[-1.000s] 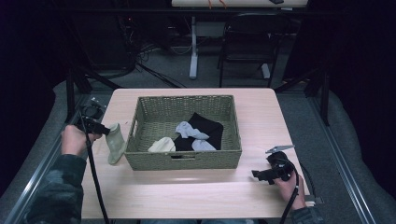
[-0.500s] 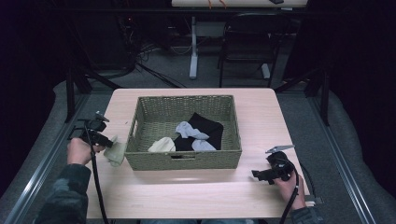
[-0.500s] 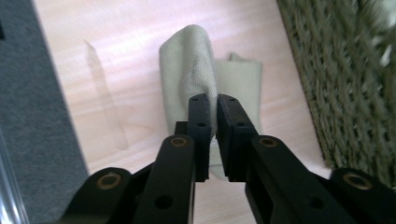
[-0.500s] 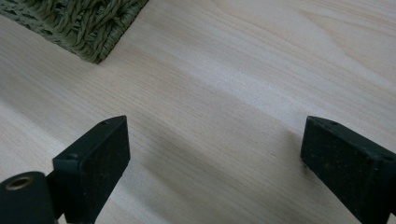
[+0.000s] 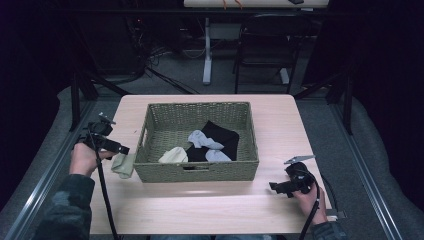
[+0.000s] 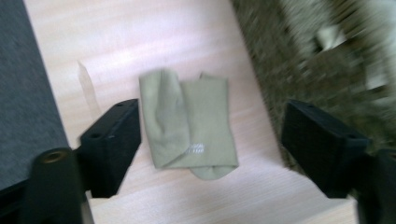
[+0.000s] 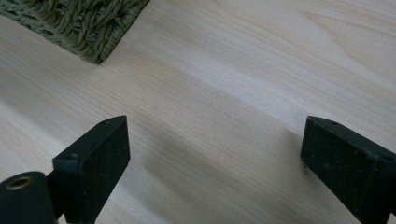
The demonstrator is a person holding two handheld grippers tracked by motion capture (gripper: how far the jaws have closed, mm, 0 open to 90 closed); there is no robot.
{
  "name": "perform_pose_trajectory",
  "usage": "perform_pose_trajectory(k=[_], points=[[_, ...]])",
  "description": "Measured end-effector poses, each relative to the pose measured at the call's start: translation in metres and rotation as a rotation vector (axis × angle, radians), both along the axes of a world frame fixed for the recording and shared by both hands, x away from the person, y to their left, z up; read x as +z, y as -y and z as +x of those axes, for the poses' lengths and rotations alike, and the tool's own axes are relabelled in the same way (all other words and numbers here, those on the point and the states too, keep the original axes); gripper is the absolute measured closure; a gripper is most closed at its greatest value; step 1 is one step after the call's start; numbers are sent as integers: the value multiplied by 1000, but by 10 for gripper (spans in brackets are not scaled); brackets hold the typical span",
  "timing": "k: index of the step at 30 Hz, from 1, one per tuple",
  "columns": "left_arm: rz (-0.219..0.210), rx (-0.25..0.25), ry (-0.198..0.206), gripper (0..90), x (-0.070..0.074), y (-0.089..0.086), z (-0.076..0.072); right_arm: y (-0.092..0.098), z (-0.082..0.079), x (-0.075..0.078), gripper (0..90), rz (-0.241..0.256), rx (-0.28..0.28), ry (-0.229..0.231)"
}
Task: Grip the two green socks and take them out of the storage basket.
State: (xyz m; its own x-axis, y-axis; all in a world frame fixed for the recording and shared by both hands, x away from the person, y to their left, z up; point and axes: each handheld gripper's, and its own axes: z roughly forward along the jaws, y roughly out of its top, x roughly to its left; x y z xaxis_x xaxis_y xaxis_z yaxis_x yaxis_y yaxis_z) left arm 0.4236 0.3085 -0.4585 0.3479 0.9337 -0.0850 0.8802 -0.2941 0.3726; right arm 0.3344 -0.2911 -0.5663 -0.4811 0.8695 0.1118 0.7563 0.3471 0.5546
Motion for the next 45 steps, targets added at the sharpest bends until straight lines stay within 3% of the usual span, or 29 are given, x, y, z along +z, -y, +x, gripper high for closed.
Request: perform_pose_trajectory(k=[6,11,13,18,28,31,34,37,45], points=[[10,-45,74,124,35,19,0,0,0,0,76,0,0,1],[20,-99,125,96,56,43,2,0,0,0,76,-1,1,2],[27,-120,133,88,61,52,3,1,0,1,76,-17,5,0],[34,-150,142,67,66,71,9,0,0,0,76,0,0,6],[46,-200,132,33,61,102,20,2,0,2,76,-28,7,4],[42,-220,120,31,57,111,23,1,0,1,76,-7,0,3],[39,-232,111,23,51,118,26,2,0,2,76,-29,8,4],[35,-239,103,23,45,124,30,2,0,1,76,-3,0,7],[16,-252,80,24,22,138,37,2,0,1,76,-3,0,8]])
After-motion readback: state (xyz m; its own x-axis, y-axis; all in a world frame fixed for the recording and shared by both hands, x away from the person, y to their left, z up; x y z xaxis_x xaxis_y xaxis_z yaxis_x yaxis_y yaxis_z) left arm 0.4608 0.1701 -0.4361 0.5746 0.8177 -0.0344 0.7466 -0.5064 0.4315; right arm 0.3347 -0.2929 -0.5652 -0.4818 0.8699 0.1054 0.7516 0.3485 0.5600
